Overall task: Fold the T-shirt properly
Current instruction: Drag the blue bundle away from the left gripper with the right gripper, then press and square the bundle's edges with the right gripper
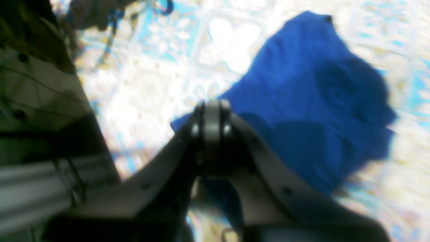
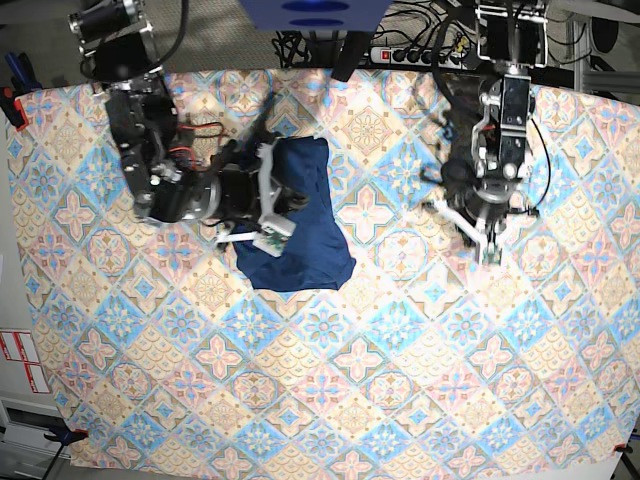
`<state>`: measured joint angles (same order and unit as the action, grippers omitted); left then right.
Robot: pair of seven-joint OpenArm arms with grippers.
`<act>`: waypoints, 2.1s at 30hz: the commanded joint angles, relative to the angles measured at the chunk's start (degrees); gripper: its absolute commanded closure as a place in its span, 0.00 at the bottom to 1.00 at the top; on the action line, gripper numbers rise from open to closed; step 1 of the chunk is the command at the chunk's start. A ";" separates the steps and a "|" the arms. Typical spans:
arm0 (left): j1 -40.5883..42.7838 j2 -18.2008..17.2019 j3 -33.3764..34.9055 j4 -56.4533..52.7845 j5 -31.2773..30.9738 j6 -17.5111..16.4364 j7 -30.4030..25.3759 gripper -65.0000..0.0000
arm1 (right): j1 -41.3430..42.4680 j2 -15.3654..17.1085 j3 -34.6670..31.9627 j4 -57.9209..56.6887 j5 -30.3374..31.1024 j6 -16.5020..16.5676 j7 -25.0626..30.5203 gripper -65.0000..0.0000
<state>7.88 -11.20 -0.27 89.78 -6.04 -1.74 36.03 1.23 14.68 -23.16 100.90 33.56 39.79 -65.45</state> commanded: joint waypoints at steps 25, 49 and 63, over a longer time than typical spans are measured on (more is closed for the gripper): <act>7.11 0.34 -1.35 7.41 -0.07 0.02 -1.00 1.00 | 8.83 -12.79 0.17 -38.53 -5.03 0.21 18.20 1.00; 6.49 0.43 -1.09 7.41 -0.07 -0.06 -1.00 1.00 | 13.49 -8.30 24.96 -40.46 -23.41 0.21 18.37 1.00; 6.49 0.34 -1.18 7.41 -3.93 -0.06 -1.00 1.00 | 17.62 -5.75 24.87 -41.69 -23.41 0.21 18.37 1.00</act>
<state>14.79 -10.48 -1.26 96.01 -9.93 -1.87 36.21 17.45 8.56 1.69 58.28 9.39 39.83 -48.03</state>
